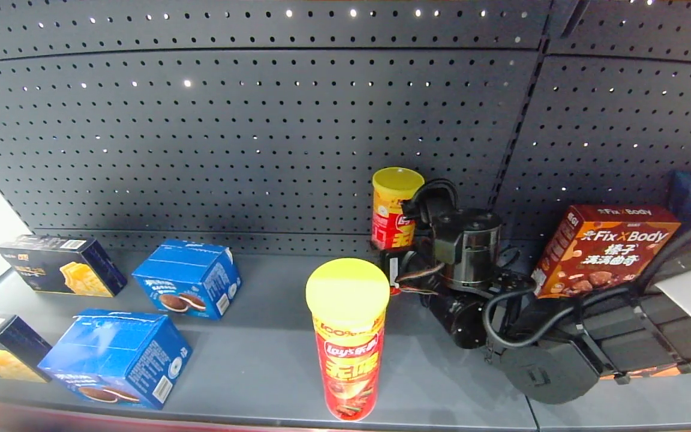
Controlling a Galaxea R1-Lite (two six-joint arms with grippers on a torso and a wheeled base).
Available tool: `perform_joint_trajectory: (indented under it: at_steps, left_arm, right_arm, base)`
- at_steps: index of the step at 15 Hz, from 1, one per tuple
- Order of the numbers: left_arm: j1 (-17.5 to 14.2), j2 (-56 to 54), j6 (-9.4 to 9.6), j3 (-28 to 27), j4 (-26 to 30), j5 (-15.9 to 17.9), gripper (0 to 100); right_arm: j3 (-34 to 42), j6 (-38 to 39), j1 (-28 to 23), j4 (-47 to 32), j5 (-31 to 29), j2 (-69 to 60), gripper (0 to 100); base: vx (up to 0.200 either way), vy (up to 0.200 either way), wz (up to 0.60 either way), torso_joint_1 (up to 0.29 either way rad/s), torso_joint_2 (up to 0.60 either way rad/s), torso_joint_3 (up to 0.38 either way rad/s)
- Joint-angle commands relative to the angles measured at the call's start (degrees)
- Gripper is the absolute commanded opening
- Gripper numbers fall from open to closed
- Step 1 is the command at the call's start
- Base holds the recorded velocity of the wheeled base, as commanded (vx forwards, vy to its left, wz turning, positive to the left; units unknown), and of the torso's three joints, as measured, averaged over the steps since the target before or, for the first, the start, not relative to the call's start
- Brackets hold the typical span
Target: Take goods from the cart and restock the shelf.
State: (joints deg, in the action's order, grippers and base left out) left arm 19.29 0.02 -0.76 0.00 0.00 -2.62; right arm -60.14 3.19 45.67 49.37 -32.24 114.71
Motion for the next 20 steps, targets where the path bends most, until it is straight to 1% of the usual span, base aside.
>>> perform_joint_trajectory:
  at_steps: [1,5,6,7,10,12,16,18,20]
  left_arm:
    - [0.0,0.0,-0.04,0.0,0.0,0.0,100]
    - [0.1,0.0,-0.04,0.0,0.0,0.0,100]
    - [0.1,0.0,-0.04,0.0,0.0,0.0,100]
    - [0.0,0.0,-0.04,0.0,0.0,0.0,100]
    - [0.1,0.0,-0.04,0.0,0.0,0.0,100]
    - [0.0,0.0,-0.04,0.0,0.0,0.0,100]
    - [0.0,0.0,-0.04,0.0,0.0,0.0,100]
    - [0.1,0.0,-0.04,0.0,0.0,0.0,100]
    - [0.0,0.0,-0.04,0.0,0.0,0.0,100]
  right_arm:
    - [3.8,-0.1,-0.1,0.0,0.0,-3.5,100]
    - [11.8,0.0,-0.1,0.0,0.1,-7.8,100]
    - [11.8,0.0,-0.1,0.0,0.1,-7.8,100]
    - [16.3,0.0,-0.1,0.0,0.3,-10.4,100]
    - [19.8,-0.3,-1.5,-0.2,0.3,-12.0,100]
    - [20.6,-0.2,-3.2,-0.3,0.3,-11.9,100]
    - [19.2,0.2,-7.3,0.4,0.6,-9.2,100]
    - [18.8,0.7,-8.5,3.6,4.1,-7.8,100]
    - [17.9,0.6,-9.0,5.1,6.1,-6.4,100]
  base:
    - [0.000,0.000,0.00,0.000,0.00,0.000]
    - [0.000,0.000,0.00,0.000,0.00,0.000]
    - [0.000,0.000,0.00,0.000,0.00,0.000]
    - [0.000,0.000,0.00,0.000,0.00,0.000]
    - [0.000,0.000,0.00,0.000,0.00,0.000]
    - [0.000,0.000,0.00,0.000,0.00,0.000]
    - [0.000,0.000,0.00,0.000,0.00,0.000]
    - [0.000,0.000,0.00,0.000,0.00,0.000]
    - [0.000,0.000,0.00,0.000,0.00,0.000]
